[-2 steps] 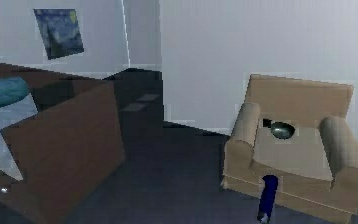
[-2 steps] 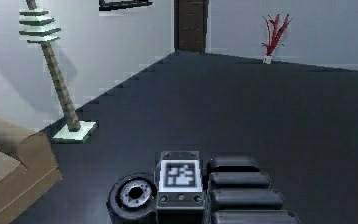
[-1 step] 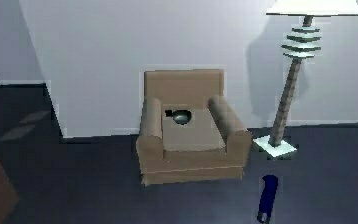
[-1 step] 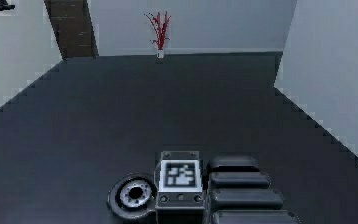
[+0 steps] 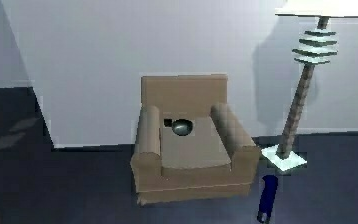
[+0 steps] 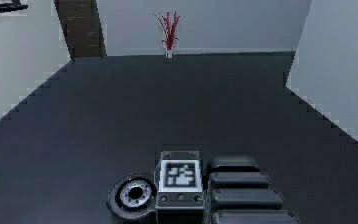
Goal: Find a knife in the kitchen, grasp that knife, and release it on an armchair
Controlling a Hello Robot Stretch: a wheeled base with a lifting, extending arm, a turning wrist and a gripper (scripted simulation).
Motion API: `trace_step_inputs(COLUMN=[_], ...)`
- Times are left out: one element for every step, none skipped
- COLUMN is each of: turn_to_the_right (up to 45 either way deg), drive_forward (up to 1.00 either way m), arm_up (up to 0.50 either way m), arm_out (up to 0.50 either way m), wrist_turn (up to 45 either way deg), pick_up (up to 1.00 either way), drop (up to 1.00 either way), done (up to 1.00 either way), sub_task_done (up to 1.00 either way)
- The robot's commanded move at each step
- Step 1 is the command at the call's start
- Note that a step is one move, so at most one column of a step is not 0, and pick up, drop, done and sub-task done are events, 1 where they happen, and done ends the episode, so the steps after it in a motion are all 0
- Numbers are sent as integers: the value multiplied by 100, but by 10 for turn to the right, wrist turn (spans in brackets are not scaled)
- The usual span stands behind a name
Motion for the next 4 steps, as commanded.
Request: trace_step_inputs(turn_to_the_right=[120, 30, 0, 450], drive_forward=[0, 0, 50, 0], arm_up=[0, 0, 0, 0], arm_out=[0, 0, 0, 0], wrist_turn=[0, 0, 0, 0], pick_up=[0, 0, 0, 0], drop=[0, 0, 0, 0], done=[0, 0, 0, 0], sub_task_done=[0, 0, 0, 0])
